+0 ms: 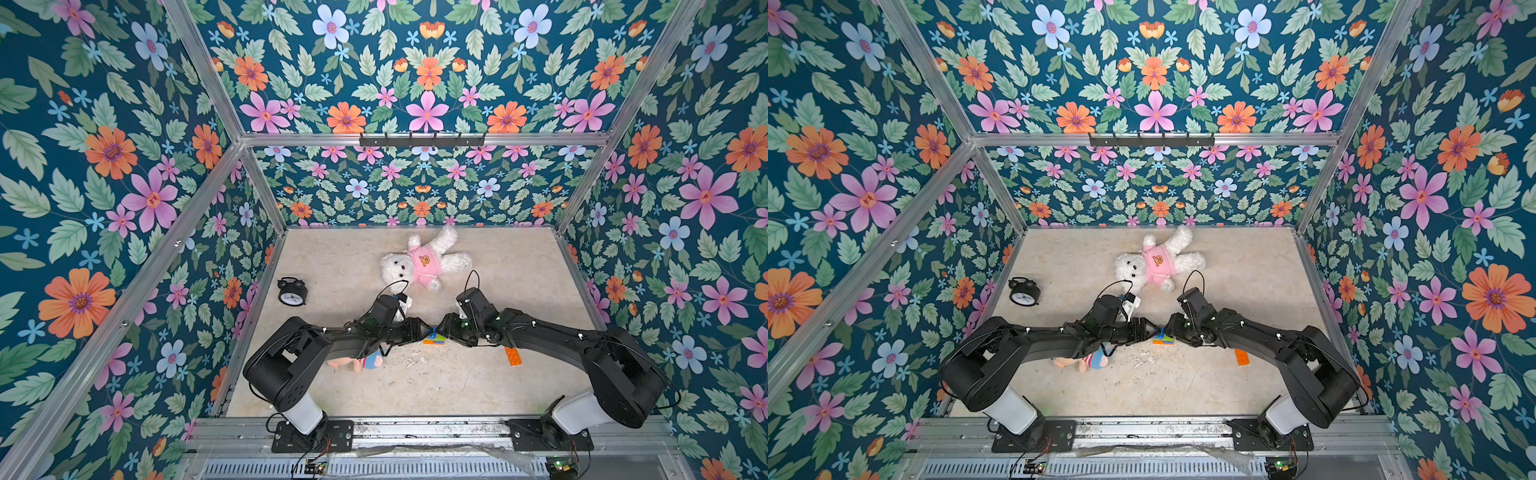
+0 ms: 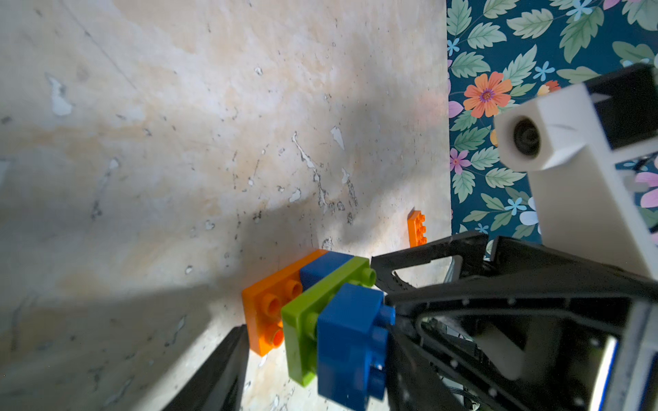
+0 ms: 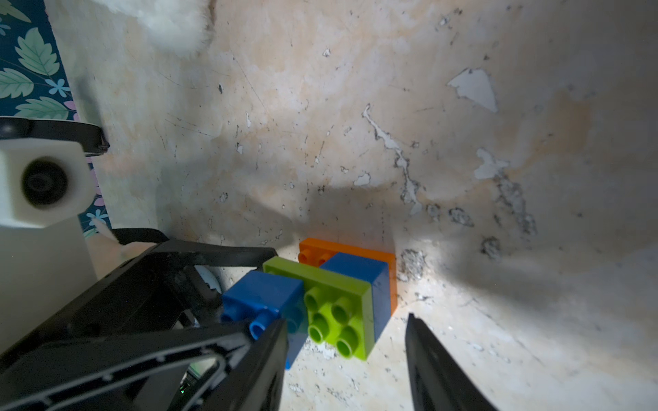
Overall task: Assemble the number 5 with lego
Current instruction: Assemble the lego brick with the lego brick.
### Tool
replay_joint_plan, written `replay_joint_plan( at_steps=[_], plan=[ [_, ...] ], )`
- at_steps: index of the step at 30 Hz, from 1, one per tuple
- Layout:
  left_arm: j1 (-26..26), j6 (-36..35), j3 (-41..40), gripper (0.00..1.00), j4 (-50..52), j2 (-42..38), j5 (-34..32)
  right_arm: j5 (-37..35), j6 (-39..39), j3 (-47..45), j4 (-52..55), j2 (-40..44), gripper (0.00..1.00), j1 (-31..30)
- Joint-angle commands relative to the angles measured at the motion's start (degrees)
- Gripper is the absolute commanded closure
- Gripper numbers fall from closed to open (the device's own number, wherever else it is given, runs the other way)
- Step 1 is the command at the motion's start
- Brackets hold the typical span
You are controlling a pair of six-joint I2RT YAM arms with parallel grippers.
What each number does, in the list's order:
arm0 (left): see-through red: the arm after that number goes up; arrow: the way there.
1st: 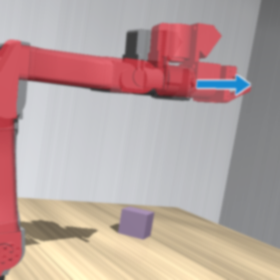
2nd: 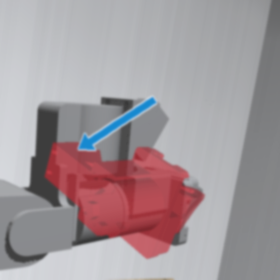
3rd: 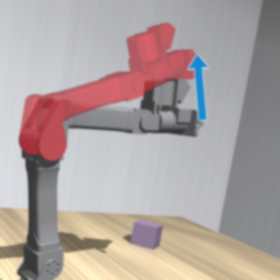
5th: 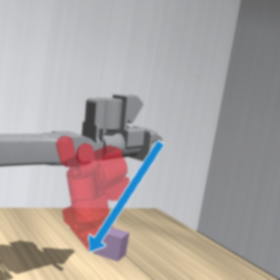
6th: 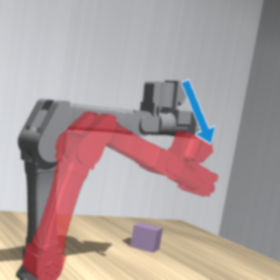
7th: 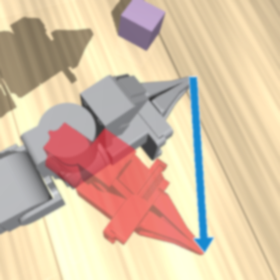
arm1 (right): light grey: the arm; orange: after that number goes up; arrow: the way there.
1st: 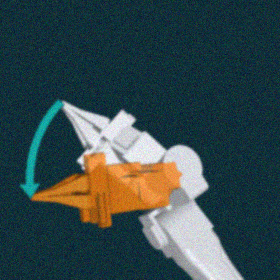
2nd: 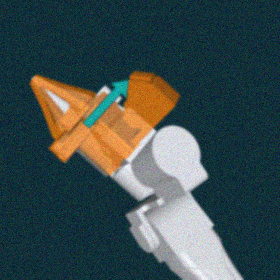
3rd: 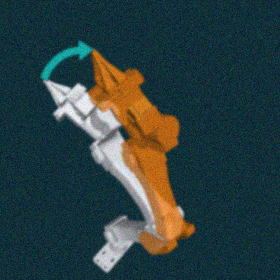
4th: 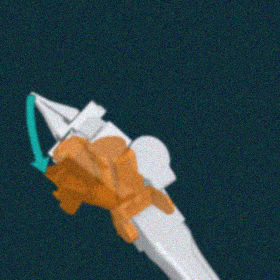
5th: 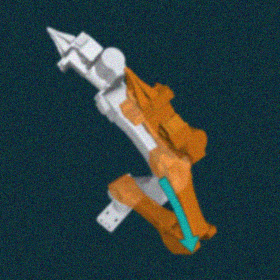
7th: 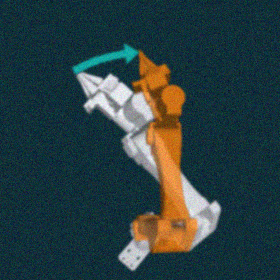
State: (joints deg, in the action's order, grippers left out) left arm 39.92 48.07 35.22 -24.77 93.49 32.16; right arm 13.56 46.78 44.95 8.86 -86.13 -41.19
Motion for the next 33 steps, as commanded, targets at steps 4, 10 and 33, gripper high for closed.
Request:
replay_joint_plan(
  at_steps=[4, 10, 33],
  plan=[
    [0.07, -0.06, 0.37, 0.4, -0.02, 0.06, 0.25, -0.47, -0.11, 0.16, -0.03, 2.12, 0.42, -0.04],
    [0.05, 0.23, 0.74, 0.41, -0.3, -0.04, 0.98, -0.95, -0.09, -0.52, 0.01, 1.8, 0.45, 0.32],
    [0.2, 0.01, 0.02, 0.44, 0.32, -0.33, 1.06, -2.52, -2.76, -0.22, 4.11, -2.85, 0.62, 0.56]
  ],
)
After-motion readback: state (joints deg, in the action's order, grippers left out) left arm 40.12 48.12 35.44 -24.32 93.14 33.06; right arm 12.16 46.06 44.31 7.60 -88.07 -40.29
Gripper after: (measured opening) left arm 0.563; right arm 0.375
